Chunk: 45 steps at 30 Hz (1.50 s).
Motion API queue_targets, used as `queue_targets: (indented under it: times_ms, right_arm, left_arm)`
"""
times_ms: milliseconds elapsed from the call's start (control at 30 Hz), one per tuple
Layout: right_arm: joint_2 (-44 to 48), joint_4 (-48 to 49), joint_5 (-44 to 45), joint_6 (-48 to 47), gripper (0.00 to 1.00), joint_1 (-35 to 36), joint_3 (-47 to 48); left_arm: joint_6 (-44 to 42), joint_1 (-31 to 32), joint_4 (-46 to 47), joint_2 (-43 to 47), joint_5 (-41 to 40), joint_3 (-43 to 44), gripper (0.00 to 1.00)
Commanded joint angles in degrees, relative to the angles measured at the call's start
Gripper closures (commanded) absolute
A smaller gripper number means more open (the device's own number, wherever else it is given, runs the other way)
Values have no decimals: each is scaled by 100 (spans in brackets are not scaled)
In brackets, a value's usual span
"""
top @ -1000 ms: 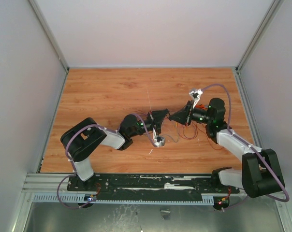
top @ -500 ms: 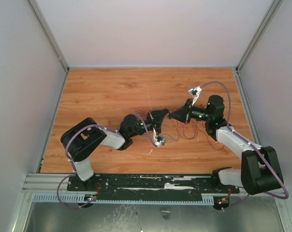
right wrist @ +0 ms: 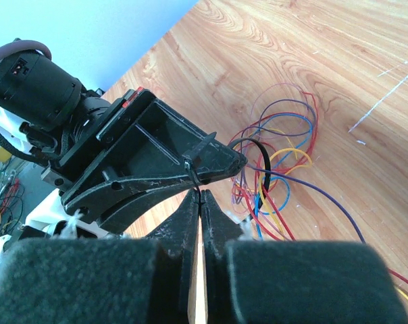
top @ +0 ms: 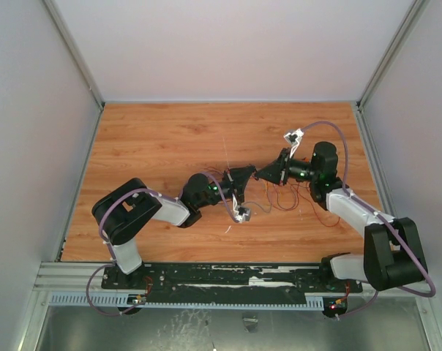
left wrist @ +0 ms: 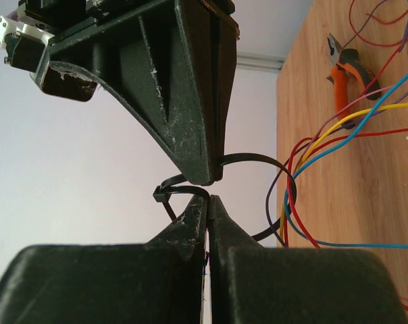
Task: Zip-tie the wires
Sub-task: Tie the cable at the center of the board.
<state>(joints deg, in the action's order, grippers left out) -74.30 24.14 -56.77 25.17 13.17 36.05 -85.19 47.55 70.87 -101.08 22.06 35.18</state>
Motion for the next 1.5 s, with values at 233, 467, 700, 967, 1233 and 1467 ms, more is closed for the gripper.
queue_targets:
  times_ms: [233, 467, 700, 967, 1233, 1467]
  right_arm:
    - [-172, -86, 401, -99, 100, 40, 512]
    - [-1, -516, 271, -290, 100, 47, 650]
    - [320, -1025, 172, -569, 100, 33, 408]
    - [535, -1003, 327, -662, 100, 38, 96]
    - [623, -1064, 486, -746, 100, 18, -106]
    - [742, -1140, 607, -795, 100, -13, -168]
  left_arm:
    - [-265, 167, -106, -35, 229, 15, 100]
    - [-148, 173, -21, -121, 207, 13, 100]
    - [-136, 167, -57, -107, 182, 43, 100]
    - [-374, 167, -418, 4, 178, 177, 100]
    - [-514, 124, -677, 171, 165, 253, 100]
    - [-683, 110, -898, 252, 123, 279, 100]
